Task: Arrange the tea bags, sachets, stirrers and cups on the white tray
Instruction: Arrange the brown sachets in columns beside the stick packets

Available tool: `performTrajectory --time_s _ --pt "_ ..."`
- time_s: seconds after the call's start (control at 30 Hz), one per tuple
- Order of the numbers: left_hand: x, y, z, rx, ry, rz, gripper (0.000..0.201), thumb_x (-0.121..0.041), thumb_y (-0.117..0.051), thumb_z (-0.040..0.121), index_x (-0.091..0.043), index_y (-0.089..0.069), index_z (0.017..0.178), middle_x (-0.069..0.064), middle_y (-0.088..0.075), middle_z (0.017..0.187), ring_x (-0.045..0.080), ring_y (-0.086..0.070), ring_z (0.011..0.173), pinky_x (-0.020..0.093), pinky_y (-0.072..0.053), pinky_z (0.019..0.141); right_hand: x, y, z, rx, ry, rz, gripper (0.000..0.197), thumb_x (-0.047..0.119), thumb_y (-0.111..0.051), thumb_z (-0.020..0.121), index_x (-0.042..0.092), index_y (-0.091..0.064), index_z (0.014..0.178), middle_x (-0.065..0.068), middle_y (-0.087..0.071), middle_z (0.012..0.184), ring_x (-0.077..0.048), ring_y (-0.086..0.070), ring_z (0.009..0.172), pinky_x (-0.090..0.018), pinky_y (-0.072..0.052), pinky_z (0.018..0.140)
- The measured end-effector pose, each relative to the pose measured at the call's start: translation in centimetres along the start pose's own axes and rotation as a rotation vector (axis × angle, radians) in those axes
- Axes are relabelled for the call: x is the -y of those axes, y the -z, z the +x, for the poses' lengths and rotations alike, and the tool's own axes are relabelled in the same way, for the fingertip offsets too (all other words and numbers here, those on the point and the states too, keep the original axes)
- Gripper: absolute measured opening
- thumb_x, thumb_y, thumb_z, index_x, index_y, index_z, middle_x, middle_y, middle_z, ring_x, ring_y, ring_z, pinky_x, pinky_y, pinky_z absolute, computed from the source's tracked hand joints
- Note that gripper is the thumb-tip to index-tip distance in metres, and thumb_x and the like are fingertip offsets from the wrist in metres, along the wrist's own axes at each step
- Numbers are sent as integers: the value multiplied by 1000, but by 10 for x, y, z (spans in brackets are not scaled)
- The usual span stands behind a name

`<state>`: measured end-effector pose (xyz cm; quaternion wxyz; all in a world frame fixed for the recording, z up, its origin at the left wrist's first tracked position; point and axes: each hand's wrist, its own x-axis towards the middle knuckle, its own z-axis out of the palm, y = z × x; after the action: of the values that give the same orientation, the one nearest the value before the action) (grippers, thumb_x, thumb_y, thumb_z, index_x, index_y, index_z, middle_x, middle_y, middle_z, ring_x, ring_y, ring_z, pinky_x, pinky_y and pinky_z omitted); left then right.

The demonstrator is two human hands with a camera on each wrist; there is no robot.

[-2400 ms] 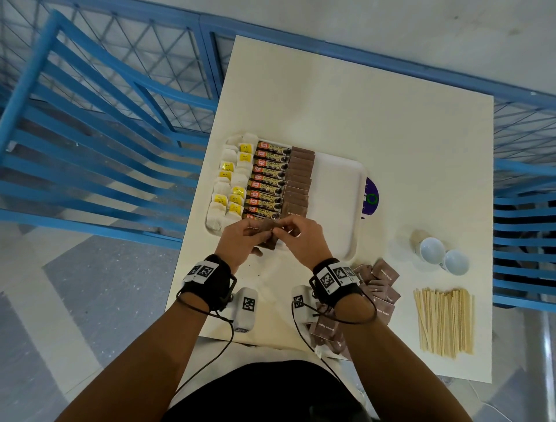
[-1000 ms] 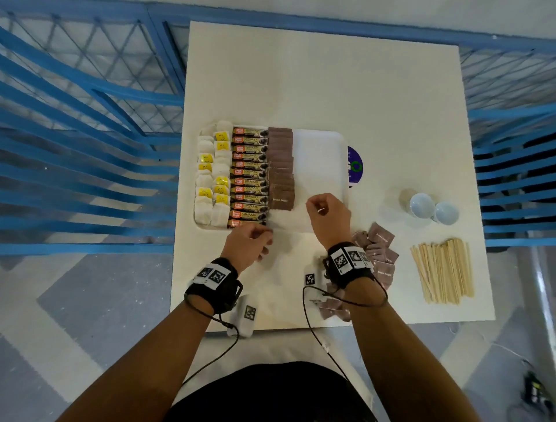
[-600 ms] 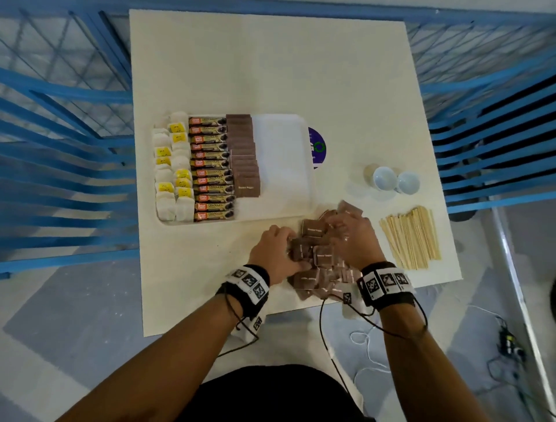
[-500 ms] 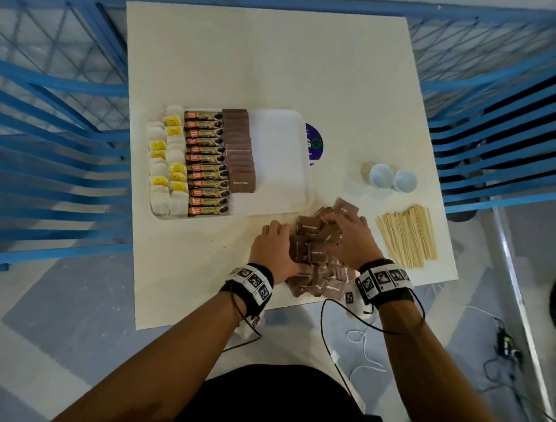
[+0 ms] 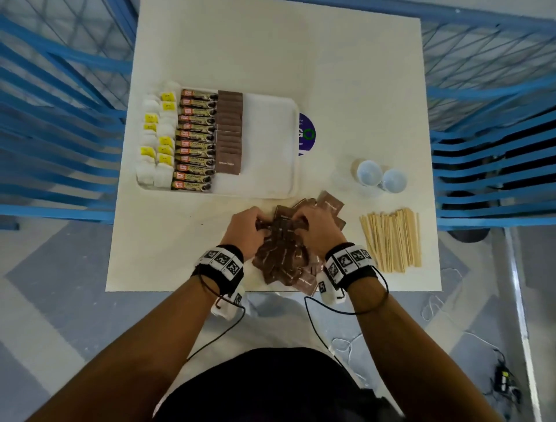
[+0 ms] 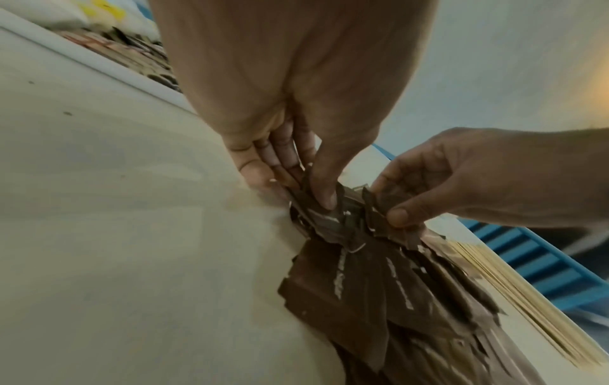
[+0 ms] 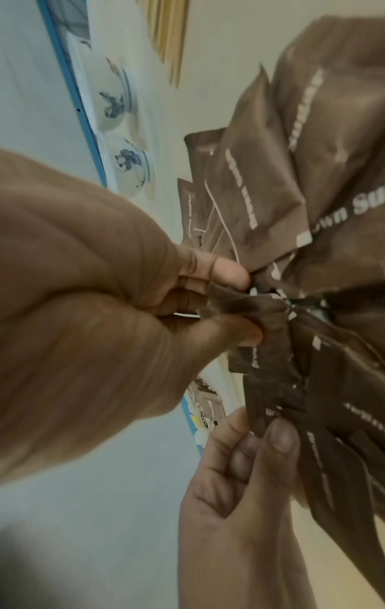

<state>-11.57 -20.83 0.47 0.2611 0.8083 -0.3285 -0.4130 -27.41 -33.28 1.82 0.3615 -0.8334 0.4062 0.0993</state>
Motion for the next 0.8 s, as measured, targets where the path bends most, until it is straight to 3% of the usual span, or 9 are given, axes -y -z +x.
performTrajectory --time_s 0.1,0.2,0.27,0.33,0.4,0.53,0.67,0.8 --pt "3 2 -1 -62 9 -24 25 -9 -75 88 -11 -70 112 10 -71 111 27 -66 102 37 -53 96 -2 5 0 -79 0 137 18 7 -70 86 18 -69 100 5 -68 98 -11 -61 91 -23 -49 84" --pt "7 7 -2 -124 10 -24 26 -15 -71 92 -9 -69 118 10 -68 114 24 -63 100 29 -47 91 -5 11 1 -149 -53 284 21 12 -72 86 14 -71 107 4 -70 100 -12 -64 95 -24 -51 88" --pt "9 11 -2 -159 32 -65 27 -17 -70 93 -10 -69 119 7 -68 114 19 -60 100 27 -45 92 -6 13 2 -157 -121 434 24 13 -73 87 16 -70 111 3 -71 104 -14 -67 99 -31 -55 94" --pt "10 15 -1 -192 48 -149 23 -18 -70 93 -11 -70 115 3 -70 111 20 -64 103 33 -50 95 -6 11 2 -161 -151 561 22 14 -72 87 22 -70 107 2 -73 105 -18 -70 99 -44 -58 93" --pt "10 19 -1 -214 81 -276 18 -18 -69 94 -12 -70 111 2 -72 108 22 -67 102 41 -55 95 -2 9 4 -174 -136 624 22 16 -72 86 24 -70 106 1 -74 105 -19 -71 100 -48 -58 91" --pt "-1 27 0 -181 193 -695 12 -9 -62 99 -7 -68 110 14 -72 106 29 -69 99 50 -58 94 25 7 4 -169 -117 776 32 18 -74 86 16 -70 118 0 -76 106 -17 -72 101 -44 -57 94" --pt "-13 41 -2 -94 286 -1021 14 -13 -63 99 -5 -65 111 14 -71 98 26 -69 88 42 -60 76 59 2 10 -170 -92 892 28 3 -72 89 7 -68 116 -10 -76 101 -25 -74 92 -46 -61 84" --pt "-9 62 -2 -3 338 -1239 29 -14 -62 100 -4 -61 127 22 -70 113 35 -68 102 51 -59 81 84 -1 21 -168 -85 867 26 7 -76 86 8 -69 110 -11 -76 95 -28 -75 84 -49 -62 79"
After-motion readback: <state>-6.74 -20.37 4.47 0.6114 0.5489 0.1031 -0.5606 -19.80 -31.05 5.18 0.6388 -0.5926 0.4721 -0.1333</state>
